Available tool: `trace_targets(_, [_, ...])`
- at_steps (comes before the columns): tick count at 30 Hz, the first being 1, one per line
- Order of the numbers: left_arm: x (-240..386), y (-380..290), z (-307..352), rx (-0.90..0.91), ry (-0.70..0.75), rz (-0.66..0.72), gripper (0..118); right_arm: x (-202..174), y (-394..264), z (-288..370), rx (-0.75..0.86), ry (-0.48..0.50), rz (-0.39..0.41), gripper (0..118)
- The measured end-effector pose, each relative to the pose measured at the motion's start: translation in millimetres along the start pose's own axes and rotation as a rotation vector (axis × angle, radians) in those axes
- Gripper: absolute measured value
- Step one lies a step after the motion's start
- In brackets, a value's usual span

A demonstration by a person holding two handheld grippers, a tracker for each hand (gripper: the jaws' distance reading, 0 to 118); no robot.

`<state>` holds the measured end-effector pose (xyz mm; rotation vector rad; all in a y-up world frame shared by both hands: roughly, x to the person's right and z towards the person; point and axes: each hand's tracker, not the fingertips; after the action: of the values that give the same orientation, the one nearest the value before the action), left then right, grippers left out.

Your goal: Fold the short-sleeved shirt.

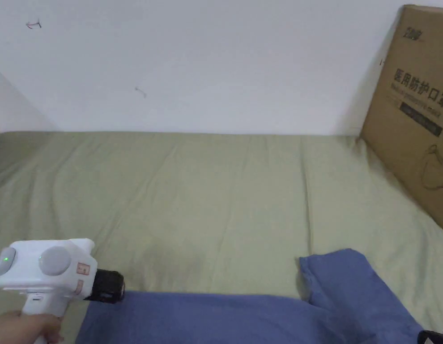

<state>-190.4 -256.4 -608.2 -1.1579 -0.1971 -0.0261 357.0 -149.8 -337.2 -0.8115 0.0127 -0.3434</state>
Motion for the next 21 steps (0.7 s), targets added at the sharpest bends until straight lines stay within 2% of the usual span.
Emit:
trace_targets(2, [2, -8, -10, -0.051, -0.013, -0.022, 100, 14, 10, -14, -0.009, -0.010, -0.003, 0])
trace_targets(3, [5, -11, -8, -0.029, 0.042, -0.067, 92, 21, 19, -21, -0.016, -0.018, -0.003, 0])
trace_targets(4, [15, -18, 3, 0.013, 0.047, -0.090, 77, 27, 26, -29, -0.020, -0.030, -0.004, 0])
trace_targets(5, [15, -19, 12, 0.032, -0.001, -0.065, 55, 27, 33, -36, -0.025, -0.043, -0.005, 0])
trace_targets(6, [15, -20, 18, 0.030, -0.004, -0.056, 13, 35, 43, -46, -0.039, -0.050, -0.011, 0])
trace_targets(7, [15, -21, 24, 0.042, -0.008, -0.054, 2, 42, 52, -56, -0.053, -0.048, -0.019, 0])
trace_targets(9, [12, -23, 37, 0.063, -0.066, -0.035, 2, 53, 68, -77, -0.085, -0.035, -0.045, 4])
trace_targets(10, [10, -24, 42, 0.053, -0.131, 0.008, 2, 58, 77, -91, -0.112, -0.049, -0.062, 35])
trace_targets(11, [8, -25, 49, 0.056, -0.131, 0.039, 2, 63, 87, -109, -0.159, -0.104, -0.081, 80])
trace_targets(12, [8, -26, 56, 0.072, -0.114, 0.037, 2, 69, 92, -123, -0.180, -0.141, -0.088, 94])
trace_targets(13, [8, -27, 64, 0.092, -0.113, 0.025, 2, 76, 94, -138, -0.224, -0.161, -0.078, 94])
trace_targets(14, [10, -28, 74, 0.119, -0.116, 0.002, 2, 80, 98, -149, -0.188, -0.193, -0.091, 106])
trace_targets(18, [13, -29, 101, 0.162, -0.126, -0.011, 2, 96, 105, -197, -0.338, -0.211, -0.076, 101])
trace_targets(19, [13, -29, 105, 0.160, -0.130, -0.012, 2, 94, 102, -200, -0.352, -0.219, -0.062, 97])
trace_targets(21, [16, -30, 112, 0.155, -0.124, -0.033, 2, 81, 97, -202, -0.381, -0.248, -0.015, 80])
